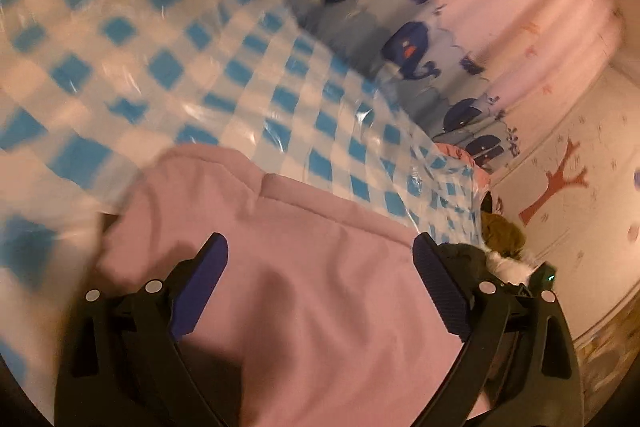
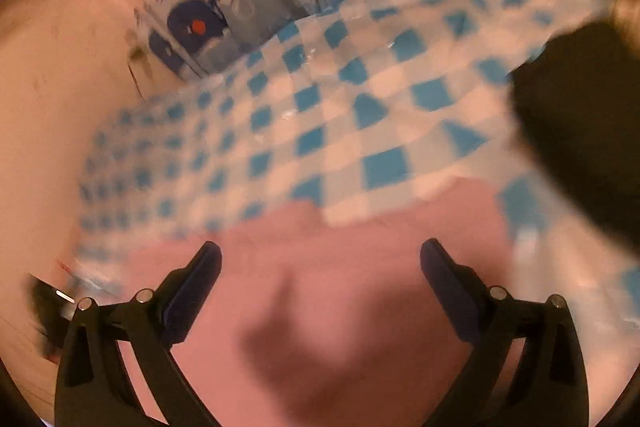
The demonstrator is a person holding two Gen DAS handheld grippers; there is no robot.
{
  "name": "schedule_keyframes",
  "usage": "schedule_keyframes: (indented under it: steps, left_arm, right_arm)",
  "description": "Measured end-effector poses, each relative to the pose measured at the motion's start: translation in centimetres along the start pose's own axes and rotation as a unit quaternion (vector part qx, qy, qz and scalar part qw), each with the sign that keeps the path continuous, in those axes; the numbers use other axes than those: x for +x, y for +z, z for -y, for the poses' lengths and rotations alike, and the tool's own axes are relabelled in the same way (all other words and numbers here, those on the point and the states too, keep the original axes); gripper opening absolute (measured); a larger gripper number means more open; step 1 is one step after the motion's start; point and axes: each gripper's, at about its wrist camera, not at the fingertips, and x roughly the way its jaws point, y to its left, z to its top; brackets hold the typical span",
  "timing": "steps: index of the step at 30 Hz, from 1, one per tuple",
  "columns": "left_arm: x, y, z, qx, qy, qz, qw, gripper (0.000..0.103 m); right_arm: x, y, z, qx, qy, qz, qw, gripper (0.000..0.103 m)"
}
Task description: Fold large clothes
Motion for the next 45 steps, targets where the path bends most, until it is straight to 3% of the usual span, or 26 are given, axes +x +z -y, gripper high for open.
schedule_keyframes:
  steps: [3, 5, 7, 11, 13, 16, 21, 24, 26, 27, 30, 33, 36, 39, 41, 43, 45]
  left_arm:
    - [-1.7, -1.9, -0.8, 0.033, 0.036, 0.011, 0.9987, 0.094]
    - [-0.7, -3.4, -3.5, 0.007, 0.025, -0.007, 0.9996, 0.094]
    - [-0.3, -4.5, -5.2, -0.001, 0.002, 0.006, 1.0000, 0.094]
    - [-0.7, -4.7, -3.9, 0.031, 0.036, 0.007, 0.9989, 0.094]
    - [-2.3, -5.1, -2.5, 0.045, 0.067, 0.020, 0.9966, 0.094]
    - [-4.8, -6.2, 1.4, 0.100, 0.078, 0.059, 0.9902, 0.094]
    - [-3.6, -7.6, 7.6, 0.189, 0.062, 0.072, 0.9774, 0.094]
    - [-1.5, -8.3, 8.1, 0.205, 0.069, 0.065, 0.9742, 0.094]
    - [0.3, -8.4, 6.5, 0.187, 0.063, 0.040, 0.9794, 0.094]
    - [0.9, -8.6, 5.8, 0.187, 0.058, 0.039, 0.9798, 0.094]
    - [2.2, -9.3, 6.2, 0.210, 0.089, 0.025, 0.9734, 0.094]
    - [1.2, -8.9, 6.5, 0.201, 0.087, 0.030, 0.9753, 0.094]
    - [-1.4, -7.7, 6.3, 0.191, 0.110, 0.076, 0.9724, 0.094]
    - [-2.6, -6.1, 4.6, 0.162, 0.144, 0.100, 0.9710, 0.094]
    - [-1.6, -5.6, 2.4, 0.127, 0.154, 0.076, 0.9770, 0.094]
    - [0.5, -5.8, 0.4, 0.103, 0.145, 0.034, 0.9835, 0.094]
    - [0.9, -5.9, 0.6, 0.116, 0.159, 0.040, 0.9796, 0.094]
  right_arm:
    - [0.0, -3.0, 0.9, -0.043, -0.069, -0.008, 0.997, 0.096]
    - [2.3, -4.8, 2.8, -0.027, -0.058, -0.031, 0.997, 0.096]
    - [3.0, -5.9, 3.0, -0.036, -0.058, -0.005, 0.998, 0.097]
    - [3.3, -5.5, 3.3, -0.033, -0.056, -0.013, 0.998, 0.097]
    - [1.3, -5.0, 2.8, -0.023, -0.059, -0.002, 0.998, 0.097]
    - [-3.0, -5.3, -1.4, -0.054, -0.035, 0.066, 0.996, 0.097]
    - [-0.2, -5.4, -10.1, -0.151, -0.001, 0.034, 0.988, 0.097]
    - [4.0, -6.7, -12.4, -0.183, -0.025, 0.008, 0.983, 0.097]
    - [8.0, -8.6, -11.5, -0.190, -0.040, -0.022, 0.981, 0.097]
    - [8.5, -9.1, -11.2, -0.187, -0.040, -0.012, 0.982, 0.097]
    - [8.9, -9.4, -11.7, -0.200, -0.059, -0.015, 0.978, 0.097]
    - [7.5, -8.1, -11.1, -0.176, -0.035, -0.054, 0.982, 0.097]
    - [2.3, -7.7, -10.3, -0.178, -0.039, -0.004, 0.983, 0.097]
    - [-1.1, -7.7, -6.8, -0.173, -0.101, 0.035, 0.979, 0.097]
    - [-0.1, -7.7, -3.2, -0.135, -0.118, 0.019, 0.984, 0.097]
    - [2.3, -8.3, 0.9, -0.065, -0.062, -0.007, 0.996, 0.098]
    - [2.7, -8.4, 0.1, -0.084, -0.089, -0.005, 0.992, 0.098]
